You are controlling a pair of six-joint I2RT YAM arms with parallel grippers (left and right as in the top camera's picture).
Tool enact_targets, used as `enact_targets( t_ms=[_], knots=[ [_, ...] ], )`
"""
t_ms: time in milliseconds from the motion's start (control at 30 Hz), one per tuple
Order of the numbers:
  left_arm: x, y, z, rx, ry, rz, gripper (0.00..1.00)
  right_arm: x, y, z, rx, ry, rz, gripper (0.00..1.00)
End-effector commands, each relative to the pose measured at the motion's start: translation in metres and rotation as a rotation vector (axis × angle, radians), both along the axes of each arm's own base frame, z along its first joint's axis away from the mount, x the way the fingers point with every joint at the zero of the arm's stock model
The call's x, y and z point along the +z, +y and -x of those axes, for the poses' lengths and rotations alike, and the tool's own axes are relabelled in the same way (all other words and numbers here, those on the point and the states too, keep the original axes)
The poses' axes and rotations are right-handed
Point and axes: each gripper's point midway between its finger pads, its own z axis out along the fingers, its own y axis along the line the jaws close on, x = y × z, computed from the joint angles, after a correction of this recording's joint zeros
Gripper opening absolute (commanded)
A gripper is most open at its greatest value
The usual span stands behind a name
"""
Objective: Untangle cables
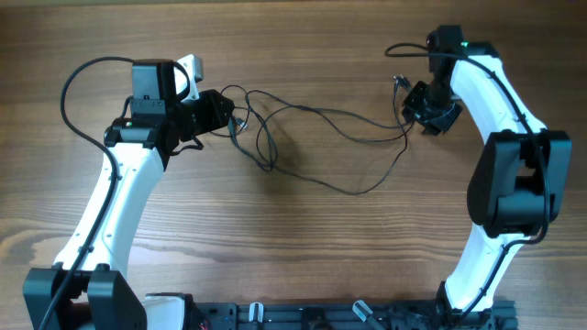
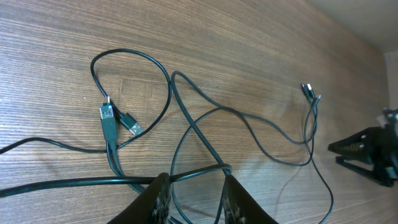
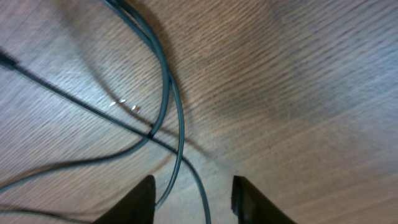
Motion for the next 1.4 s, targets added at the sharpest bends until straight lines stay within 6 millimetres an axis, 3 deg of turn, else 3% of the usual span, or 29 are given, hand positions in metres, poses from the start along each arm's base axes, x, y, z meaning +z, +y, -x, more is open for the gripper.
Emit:
enact_targets(
  t_ms=[0, 300, 767, 1100, 1167, 1200, 1233, 1367],
  knots=[
    [0.006, 0.0, 0.001, -0.012, -0.028, -0.02, 0.29, -0.019, -0.004, 0.007, -0.049, 0.022, 0.006, 0.38],
    [0.004, 0.0, 0.003, -0.012, -0.012, -0.021, 0.29, -0.042, -0.004, 0.006, -0.068, -0.012, 0.005, 0.32],
    [0.003, 0.0, 0.005, -0.012, -0.006, -0.022, 0.29, -0.043, -0.009, -0.004, -0.088, -0.06, 0.034, 0.3],
    [0.003, 0.0, 0.005, -0.012, -0.006, -0.021, 0.29, -0.058, 0.0, 0.005, -0.08, -0.053, 0.034, 0.29],
    [0.003, 0.0, 0.005, -0.012, -0.006, -0.021, 0.29, -0.058, 0.0, 0.004, -0.077, -0.056, 0.034, 0.23],
    [0.003, 0.0, 0.005, -0.012, -0.006, -0.021, 0.29, -0.058, 0.001, 0.004, -0.074, -0.057, 0.034, 0.1],
    [0.003, 0.0, 0.005, -0.013, -0.006, -0.021, 0.29, -0.058, 0.001, 0.004, -0.073, -0.055, 0.034, 0.04],
    [0.004, -0.001, 0.005, -0.015, -0.007, -0.021, 0.29, -0.052, 0.004, 0.002, 0.032, -0.067, 0.027, 0.04]
  ],
)
